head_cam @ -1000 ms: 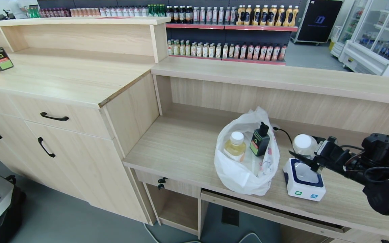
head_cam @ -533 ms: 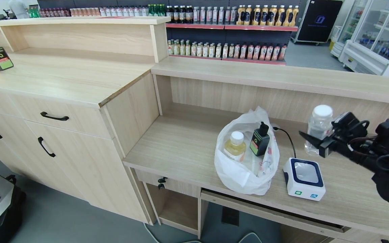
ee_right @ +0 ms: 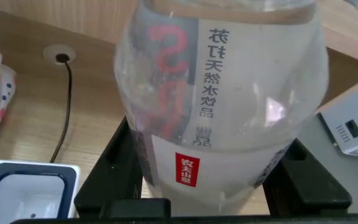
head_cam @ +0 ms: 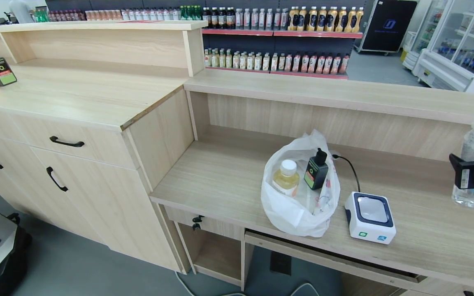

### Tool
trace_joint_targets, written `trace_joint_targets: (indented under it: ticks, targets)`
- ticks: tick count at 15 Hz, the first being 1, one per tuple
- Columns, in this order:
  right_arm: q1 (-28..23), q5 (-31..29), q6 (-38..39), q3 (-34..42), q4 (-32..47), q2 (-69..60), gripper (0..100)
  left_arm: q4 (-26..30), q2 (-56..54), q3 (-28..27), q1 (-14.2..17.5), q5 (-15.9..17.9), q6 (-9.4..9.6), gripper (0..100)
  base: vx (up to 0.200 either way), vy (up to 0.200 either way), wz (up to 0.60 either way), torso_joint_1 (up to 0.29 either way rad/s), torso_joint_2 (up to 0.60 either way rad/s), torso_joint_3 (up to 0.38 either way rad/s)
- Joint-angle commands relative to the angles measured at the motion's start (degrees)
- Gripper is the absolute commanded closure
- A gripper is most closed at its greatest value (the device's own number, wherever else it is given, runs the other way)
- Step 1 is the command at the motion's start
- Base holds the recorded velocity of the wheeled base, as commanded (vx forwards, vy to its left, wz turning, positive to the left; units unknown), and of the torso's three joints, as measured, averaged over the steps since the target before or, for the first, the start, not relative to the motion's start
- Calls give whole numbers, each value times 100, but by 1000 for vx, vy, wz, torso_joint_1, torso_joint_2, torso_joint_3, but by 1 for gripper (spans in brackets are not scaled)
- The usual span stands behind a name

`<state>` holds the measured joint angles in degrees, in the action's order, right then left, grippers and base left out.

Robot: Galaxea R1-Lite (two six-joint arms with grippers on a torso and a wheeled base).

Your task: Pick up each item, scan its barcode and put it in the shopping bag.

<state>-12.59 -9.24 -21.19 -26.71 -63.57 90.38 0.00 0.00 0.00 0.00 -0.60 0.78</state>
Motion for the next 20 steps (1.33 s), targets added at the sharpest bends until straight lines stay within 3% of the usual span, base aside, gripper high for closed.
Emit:
trace_joint_targets:
  ticks: [1, 5, 7, 9, 13, 20]
  targets:
    - [-59, 1, 1, 87, -15, -302, 100, 0, 0, 0, 0, -2, 1, 100, 0, 0, 0, 0, 0, 0]
    - [240, 45, 378, 52, -524, -3, 100, 0, 0, 0, 0, -2, 1, 100, 0, 0, 600, 2, 0, 5]
    - [512, 572, 1222, -54, -841, 357, 100, 0, 0, 0, 0, -2, 1, 100, 0, 0, 0, 0, 0, 0]
    - [530, 1320, 1460, -89, -1105, 779, 100, 0, 0, 0, 0, -2, 1, 100, 0, 0, 0, 0, 0, 0]
    - [758, 1610, 1653, -115, -1922, 1852, 100, 0, 0, 0, 0, -2, 1, 100, 0, 0, 0, 0, 0, 0]
    - [1004, 2963, 1723, -194, -2564, 2678, 100, 0, 0, 0, 0, -2, 1, 100, 0, 0, 0, 0, 0, 0]
